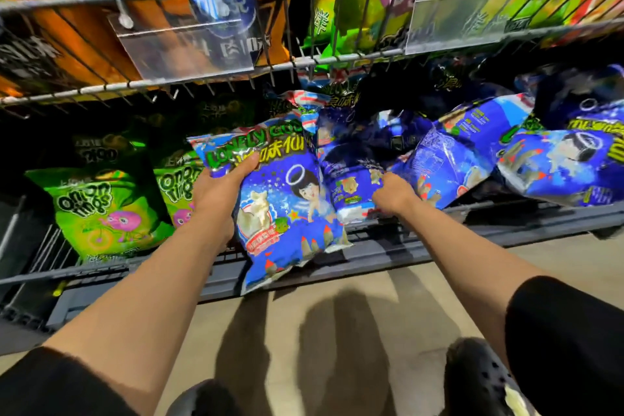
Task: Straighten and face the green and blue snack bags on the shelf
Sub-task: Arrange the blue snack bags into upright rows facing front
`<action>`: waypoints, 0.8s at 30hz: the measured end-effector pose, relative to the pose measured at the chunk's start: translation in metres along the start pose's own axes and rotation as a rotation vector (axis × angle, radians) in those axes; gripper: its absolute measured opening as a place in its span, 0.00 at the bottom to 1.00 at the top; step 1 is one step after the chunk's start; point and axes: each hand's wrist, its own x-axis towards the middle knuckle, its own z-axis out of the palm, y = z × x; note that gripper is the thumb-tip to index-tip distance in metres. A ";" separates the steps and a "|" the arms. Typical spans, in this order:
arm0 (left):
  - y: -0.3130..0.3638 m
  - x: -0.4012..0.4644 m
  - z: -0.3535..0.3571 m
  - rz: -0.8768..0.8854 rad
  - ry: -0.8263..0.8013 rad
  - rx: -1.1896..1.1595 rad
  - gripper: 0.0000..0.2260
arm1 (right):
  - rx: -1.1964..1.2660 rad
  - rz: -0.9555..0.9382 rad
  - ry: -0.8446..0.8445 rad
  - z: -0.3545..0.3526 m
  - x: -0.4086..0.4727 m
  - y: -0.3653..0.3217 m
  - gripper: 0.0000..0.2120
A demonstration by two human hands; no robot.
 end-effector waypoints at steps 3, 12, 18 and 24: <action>0.000 0.024 0.003 -0.021 -0.037 0.073 0.18 | -0.135 0.053 -0.146 0.010 0.022 0.000 0.31; -0.019 0.063 -0.001 -0.147 -0.093 0.070 0.56 | -0.197 0.046 -0.114 0.020 0.035 0.003 0.56; -0.021 0.063 -0.008 -0.097 -0.138 0.081 0.36 | -0.419 -0.045 -0.111 0.030 0.038 0.007 0.57; -0.019 0.048 -0.008 -0.080 -0.162 0.138 0.12 | -0.422 -0.164 0.033 0.033 0.037 0.005 0.46</action>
